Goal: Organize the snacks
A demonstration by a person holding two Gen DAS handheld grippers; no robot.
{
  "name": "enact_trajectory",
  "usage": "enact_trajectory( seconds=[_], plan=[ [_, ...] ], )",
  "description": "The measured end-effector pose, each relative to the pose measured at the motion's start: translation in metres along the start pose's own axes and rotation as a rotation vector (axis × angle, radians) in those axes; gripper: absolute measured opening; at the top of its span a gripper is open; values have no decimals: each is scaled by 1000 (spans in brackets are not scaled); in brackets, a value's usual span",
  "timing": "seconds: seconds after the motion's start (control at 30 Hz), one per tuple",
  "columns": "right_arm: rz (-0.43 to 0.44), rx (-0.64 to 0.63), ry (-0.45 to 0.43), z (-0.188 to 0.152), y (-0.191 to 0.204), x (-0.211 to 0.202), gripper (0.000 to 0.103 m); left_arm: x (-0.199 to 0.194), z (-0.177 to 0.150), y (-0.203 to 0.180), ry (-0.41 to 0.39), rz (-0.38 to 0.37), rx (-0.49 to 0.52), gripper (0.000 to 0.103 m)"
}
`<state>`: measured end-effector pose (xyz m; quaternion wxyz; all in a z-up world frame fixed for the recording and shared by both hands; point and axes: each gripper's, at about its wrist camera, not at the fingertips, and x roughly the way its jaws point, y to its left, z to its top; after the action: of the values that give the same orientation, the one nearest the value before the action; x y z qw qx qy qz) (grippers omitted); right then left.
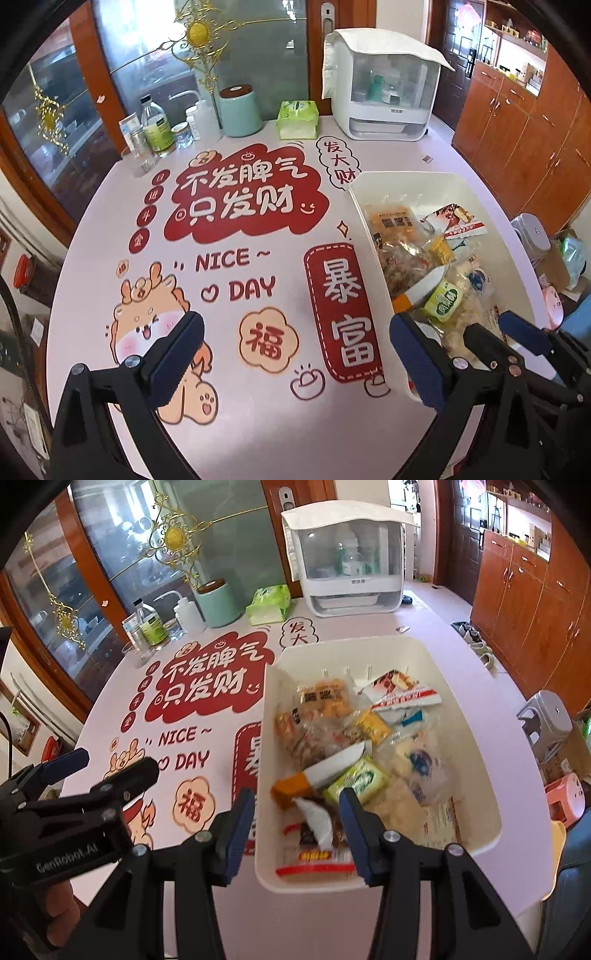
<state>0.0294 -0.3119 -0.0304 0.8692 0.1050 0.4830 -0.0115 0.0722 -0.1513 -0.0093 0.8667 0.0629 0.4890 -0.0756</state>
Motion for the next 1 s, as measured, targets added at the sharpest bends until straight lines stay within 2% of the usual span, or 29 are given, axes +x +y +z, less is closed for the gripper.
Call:
enact_trajectory(
  seconds=[0.17,0.43,1.0],
  plan=[
    [7,18,3,-10,2,-9,49,-7,-12,0,11,4,-3,100],
    [13,10,-1,-15,10,-21,49,-15,-15,3,-8,18,-6,100],
    [8,-7,-16,-18,23,-27,49,-17,-21,17,-1,23,-27,100]
  ],
)
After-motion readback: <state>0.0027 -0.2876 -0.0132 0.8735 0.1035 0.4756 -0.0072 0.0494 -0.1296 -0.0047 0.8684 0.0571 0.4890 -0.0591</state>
